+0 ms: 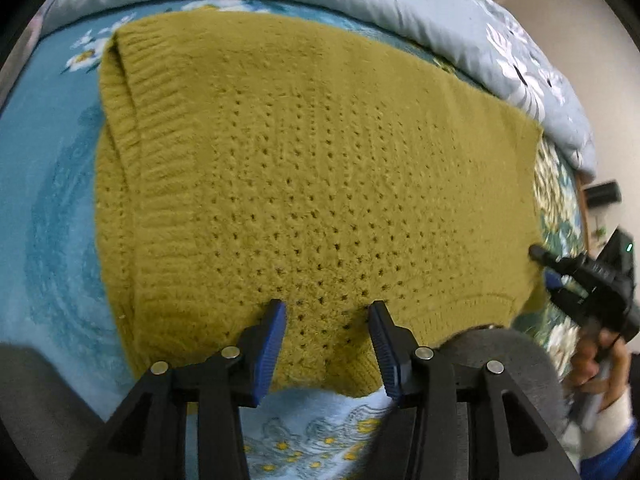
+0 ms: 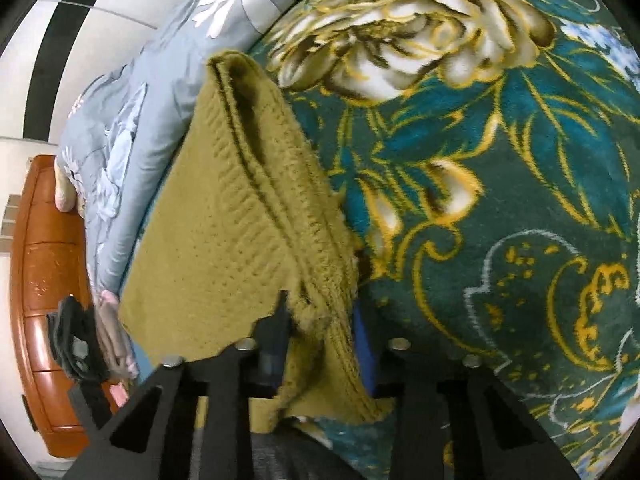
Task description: Fold clothes
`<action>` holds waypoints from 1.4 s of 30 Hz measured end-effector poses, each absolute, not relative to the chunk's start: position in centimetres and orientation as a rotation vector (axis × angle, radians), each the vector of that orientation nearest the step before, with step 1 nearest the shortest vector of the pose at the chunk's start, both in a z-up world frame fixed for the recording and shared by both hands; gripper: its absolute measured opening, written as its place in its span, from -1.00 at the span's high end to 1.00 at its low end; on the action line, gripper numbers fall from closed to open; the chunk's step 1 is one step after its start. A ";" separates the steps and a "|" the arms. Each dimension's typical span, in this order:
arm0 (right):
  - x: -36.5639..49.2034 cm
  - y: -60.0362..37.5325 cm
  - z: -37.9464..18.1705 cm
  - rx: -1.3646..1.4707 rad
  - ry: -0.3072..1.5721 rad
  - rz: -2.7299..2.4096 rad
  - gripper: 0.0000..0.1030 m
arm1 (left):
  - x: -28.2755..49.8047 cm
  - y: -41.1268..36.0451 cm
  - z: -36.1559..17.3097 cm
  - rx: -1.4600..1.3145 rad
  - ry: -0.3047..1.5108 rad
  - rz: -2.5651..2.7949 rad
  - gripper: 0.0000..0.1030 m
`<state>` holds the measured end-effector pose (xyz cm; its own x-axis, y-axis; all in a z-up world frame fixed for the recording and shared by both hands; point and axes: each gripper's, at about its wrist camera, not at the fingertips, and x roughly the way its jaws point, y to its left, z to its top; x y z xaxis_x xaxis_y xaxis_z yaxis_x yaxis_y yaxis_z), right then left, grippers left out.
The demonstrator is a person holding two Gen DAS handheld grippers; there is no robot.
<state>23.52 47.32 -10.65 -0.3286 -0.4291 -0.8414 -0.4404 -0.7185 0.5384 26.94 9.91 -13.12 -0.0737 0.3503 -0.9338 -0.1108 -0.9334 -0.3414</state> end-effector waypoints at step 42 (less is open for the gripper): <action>20.1 11.5 -6.7 -2.569 0.085 2.749 0.48 | 25.2 -8.2 -7.8 -1.779 -0.872 2.298 0.01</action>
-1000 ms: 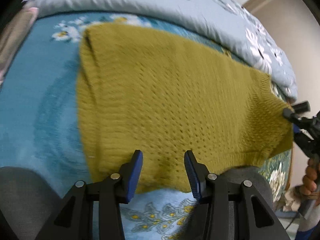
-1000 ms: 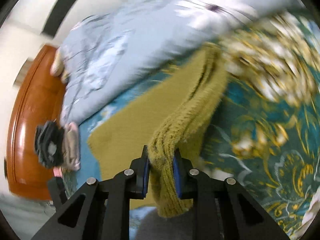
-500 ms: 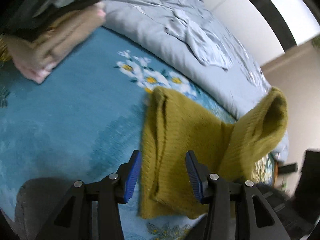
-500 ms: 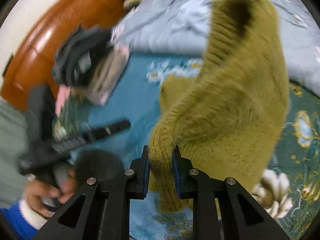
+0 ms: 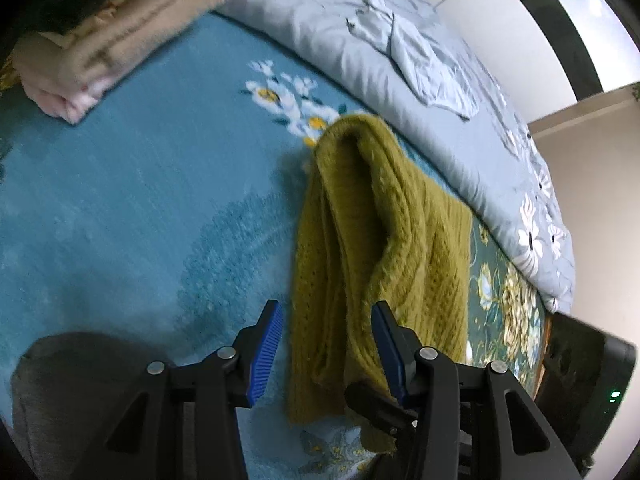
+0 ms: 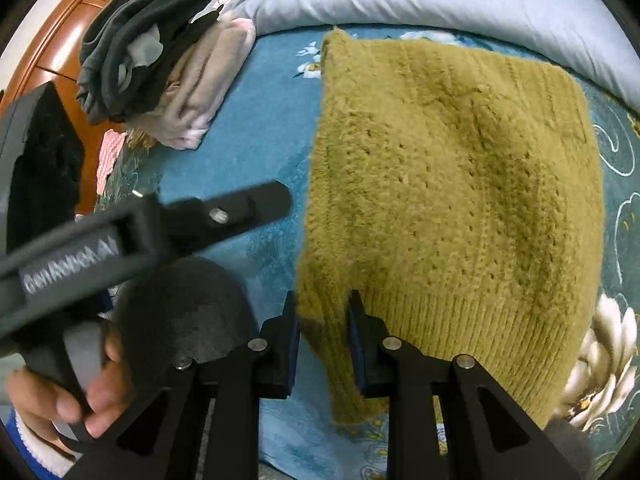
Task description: Fold clothes
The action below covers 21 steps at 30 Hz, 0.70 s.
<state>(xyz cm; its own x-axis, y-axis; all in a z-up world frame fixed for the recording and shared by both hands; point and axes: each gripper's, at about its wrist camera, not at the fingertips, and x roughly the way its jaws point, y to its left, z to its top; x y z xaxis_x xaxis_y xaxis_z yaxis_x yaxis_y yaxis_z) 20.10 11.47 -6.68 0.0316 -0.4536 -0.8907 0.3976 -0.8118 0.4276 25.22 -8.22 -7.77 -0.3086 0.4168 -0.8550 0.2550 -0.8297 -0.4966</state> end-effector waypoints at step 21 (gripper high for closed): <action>18.8 26.6 -3.1 1.638 -0.524 -2.174 -0.51 | 24.0 -4.6 -11.0 -1.868 -0.603 2.334 0.63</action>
